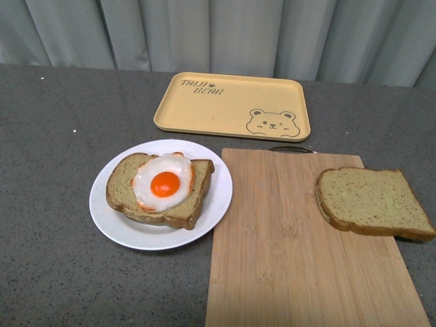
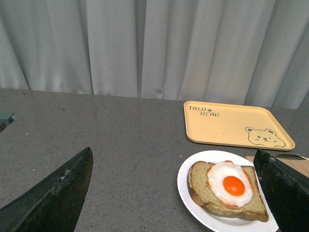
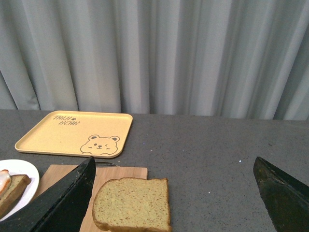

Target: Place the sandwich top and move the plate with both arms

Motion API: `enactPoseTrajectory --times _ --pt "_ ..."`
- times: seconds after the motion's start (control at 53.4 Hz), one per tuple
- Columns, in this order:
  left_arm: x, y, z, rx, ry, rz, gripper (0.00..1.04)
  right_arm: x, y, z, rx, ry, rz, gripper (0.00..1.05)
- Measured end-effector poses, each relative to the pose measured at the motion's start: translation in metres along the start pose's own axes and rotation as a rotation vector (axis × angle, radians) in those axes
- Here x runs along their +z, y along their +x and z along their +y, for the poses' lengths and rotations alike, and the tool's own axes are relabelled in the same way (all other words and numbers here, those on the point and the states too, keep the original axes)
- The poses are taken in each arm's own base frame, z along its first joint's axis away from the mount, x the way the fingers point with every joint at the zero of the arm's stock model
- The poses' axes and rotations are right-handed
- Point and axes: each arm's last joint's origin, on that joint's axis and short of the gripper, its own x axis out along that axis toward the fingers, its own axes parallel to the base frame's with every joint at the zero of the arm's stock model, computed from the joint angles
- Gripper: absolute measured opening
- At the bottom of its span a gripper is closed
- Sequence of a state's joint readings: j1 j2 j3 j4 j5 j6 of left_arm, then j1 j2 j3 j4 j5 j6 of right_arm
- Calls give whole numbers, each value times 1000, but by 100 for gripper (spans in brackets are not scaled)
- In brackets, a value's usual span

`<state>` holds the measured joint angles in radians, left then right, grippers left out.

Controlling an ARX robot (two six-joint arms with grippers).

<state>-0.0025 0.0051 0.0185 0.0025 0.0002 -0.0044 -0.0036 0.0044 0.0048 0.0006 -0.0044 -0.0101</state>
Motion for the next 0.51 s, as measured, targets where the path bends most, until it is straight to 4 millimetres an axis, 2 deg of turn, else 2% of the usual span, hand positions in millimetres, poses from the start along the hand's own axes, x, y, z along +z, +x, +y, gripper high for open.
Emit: enactPoseTrajectory --times 0.431,0.506 --pt "0 0 0 0 0 0 98 0 0 0 -6 -3 2 95" --pt "0 0 0 0 0 0 98 -1 3 0 -167 -83 72 95"
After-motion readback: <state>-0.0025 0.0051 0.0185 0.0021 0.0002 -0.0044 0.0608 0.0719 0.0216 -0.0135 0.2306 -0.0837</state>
